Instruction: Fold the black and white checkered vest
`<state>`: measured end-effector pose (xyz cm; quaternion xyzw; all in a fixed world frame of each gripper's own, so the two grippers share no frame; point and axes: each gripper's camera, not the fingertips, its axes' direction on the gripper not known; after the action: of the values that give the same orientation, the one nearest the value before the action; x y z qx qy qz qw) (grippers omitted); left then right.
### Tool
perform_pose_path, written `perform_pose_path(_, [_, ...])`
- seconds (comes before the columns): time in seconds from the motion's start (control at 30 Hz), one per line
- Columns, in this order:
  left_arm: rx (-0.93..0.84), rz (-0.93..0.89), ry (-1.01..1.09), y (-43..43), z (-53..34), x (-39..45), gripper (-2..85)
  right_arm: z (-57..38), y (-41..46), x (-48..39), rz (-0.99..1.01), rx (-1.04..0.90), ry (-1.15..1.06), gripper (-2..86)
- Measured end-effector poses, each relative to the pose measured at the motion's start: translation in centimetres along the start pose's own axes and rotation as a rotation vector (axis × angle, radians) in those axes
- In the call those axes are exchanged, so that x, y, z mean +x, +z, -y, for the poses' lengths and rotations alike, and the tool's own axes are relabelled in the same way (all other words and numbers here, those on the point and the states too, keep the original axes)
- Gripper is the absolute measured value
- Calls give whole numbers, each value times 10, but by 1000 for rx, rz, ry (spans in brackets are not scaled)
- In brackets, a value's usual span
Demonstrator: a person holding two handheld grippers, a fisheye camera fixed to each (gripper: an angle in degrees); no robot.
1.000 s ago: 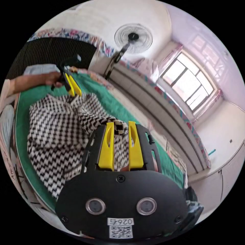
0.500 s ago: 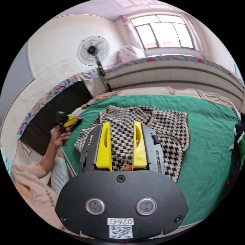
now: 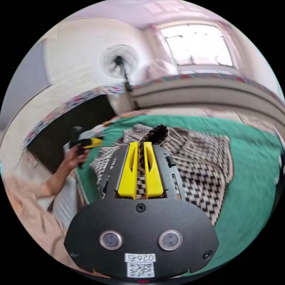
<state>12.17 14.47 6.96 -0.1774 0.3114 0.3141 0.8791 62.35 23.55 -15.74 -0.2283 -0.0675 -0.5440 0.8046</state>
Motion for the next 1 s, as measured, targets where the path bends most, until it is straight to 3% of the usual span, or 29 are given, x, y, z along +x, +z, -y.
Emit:
perform_pose_path(0.07, [44,-11,-7,-13,-1,-1,53,11,-34,-43,316,-65,-309,-1])
perform_pose_path(0.17, [114,-5,-29,-33,-5,-3,82,8,-66,-62,402,-64,-420,24])
perform_pose_path(0.3, [65,14,-78,-31,-4,-10,96,10,-82,-27,313,16,-238,26])
perform_pose_path(0.47, [-104,56,-115,4,1,-12,110,17,-39,29,211,-156,89,28])
perform_pose_path(0.7, [-307,0,-126,63,3,-9,112,25,19,35,238,-319,153,33])
perform_pose_path(1.0, [-212,45,-144,48,4,6,100,31,45,45,153,-394,191,42])
